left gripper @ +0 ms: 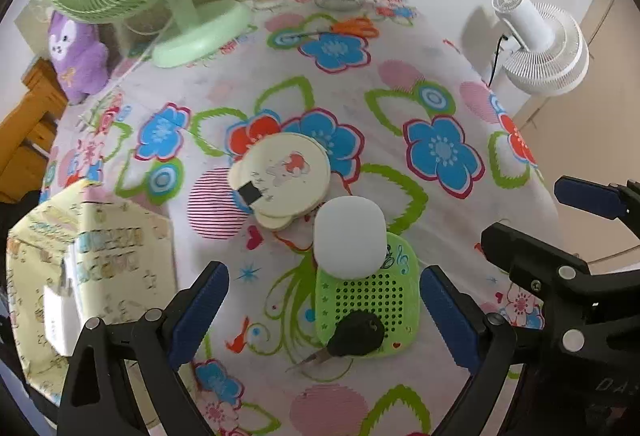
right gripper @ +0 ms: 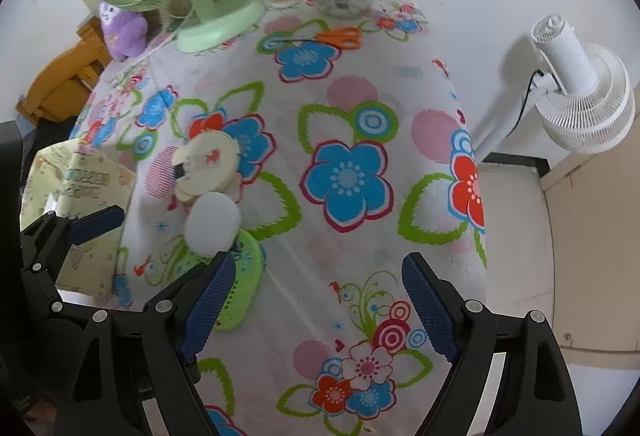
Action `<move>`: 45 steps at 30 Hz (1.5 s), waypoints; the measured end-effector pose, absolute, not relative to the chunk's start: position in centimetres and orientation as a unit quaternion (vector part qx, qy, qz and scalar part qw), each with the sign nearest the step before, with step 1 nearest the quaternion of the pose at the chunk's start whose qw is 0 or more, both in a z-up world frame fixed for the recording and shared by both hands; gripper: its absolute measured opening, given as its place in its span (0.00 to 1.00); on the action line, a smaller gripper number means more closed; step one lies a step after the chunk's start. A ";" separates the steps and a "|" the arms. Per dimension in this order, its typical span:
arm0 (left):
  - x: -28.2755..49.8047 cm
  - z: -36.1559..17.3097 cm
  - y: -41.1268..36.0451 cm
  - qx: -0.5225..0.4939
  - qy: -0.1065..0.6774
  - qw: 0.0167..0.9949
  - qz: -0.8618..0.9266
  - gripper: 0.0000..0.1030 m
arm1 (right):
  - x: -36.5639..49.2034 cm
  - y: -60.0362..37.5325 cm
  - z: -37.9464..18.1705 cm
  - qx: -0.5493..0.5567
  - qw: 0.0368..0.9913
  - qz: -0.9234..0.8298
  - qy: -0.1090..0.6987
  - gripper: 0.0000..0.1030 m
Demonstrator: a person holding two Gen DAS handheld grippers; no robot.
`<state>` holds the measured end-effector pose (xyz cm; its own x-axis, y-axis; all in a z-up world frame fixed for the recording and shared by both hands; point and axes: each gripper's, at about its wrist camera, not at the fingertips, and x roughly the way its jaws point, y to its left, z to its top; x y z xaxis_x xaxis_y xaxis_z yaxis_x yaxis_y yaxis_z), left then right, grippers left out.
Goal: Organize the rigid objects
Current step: 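Lower left gripper onto the white rounded case and close on it, then lift the white case with left gripper while right gripper grasps the black key fob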
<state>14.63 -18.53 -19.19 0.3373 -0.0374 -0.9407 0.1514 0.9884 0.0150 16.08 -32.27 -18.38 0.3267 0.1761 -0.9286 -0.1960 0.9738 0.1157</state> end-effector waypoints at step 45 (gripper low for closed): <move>12.6 -20.7 -16.4 0.013 0.585 0.808 -0.070 0.46 | 15.8 -28.9 -21.3 -0.022 0.801 0.111 0.587 0.85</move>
<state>12.62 -16.39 -20.65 0.3061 -0.0987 -0.9469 0.1284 0.9898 -0.0617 15.76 -28.94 -21.26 0.2851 0.1528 -0.9462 -0.2040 0.9743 0.0959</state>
